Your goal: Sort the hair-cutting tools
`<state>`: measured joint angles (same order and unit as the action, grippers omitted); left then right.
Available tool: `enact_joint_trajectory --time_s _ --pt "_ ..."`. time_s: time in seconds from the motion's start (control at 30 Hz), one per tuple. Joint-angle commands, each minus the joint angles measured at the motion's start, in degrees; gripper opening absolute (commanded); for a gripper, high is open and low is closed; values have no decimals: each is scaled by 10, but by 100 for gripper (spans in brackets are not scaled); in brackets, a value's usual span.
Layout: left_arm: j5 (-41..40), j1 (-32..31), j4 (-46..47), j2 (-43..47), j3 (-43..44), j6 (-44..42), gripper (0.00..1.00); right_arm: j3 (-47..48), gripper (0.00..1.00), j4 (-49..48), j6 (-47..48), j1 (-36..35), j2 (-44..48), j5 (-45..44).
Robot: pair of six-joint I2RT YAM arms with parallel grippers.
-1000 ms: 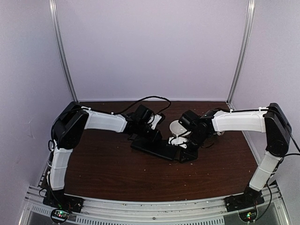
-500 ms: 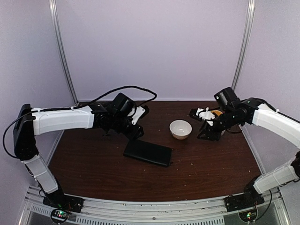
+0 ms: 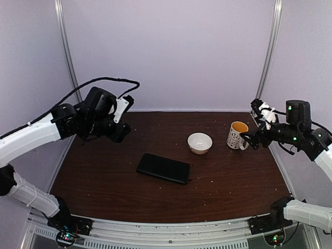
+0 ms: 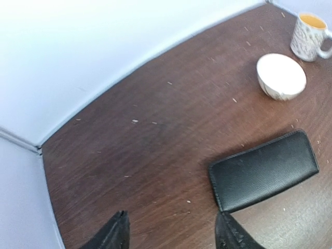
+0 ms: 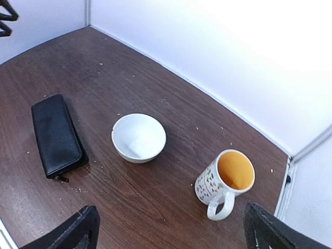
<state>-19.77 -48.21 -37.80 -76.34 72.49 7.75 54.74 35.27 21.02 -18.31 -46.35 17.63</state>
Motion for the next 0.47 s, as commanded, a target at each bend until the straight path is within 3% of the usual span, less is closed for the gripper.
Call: enact_joint_trajectory --time_s 0.0,0.07,0.17,0.23,0.43 --pt "-78 17 2 77 -24 -5 64 -54 100 -79 -81 27 70 -90" --pt "-104 22 19 106 -42 -12 72 -70 100 -113 -117 31 95 -132" --pt "-175 28 79 144 -96 -1 97 -104 100 -179 -212 31 116 -227" --pt "-238 29 133 167 -152 43 98 -119 100 -201 -247 32 111 -258" --pt "-272 29 200 208 -240 115 98 -145 100 -217 -249 40 111 -235"
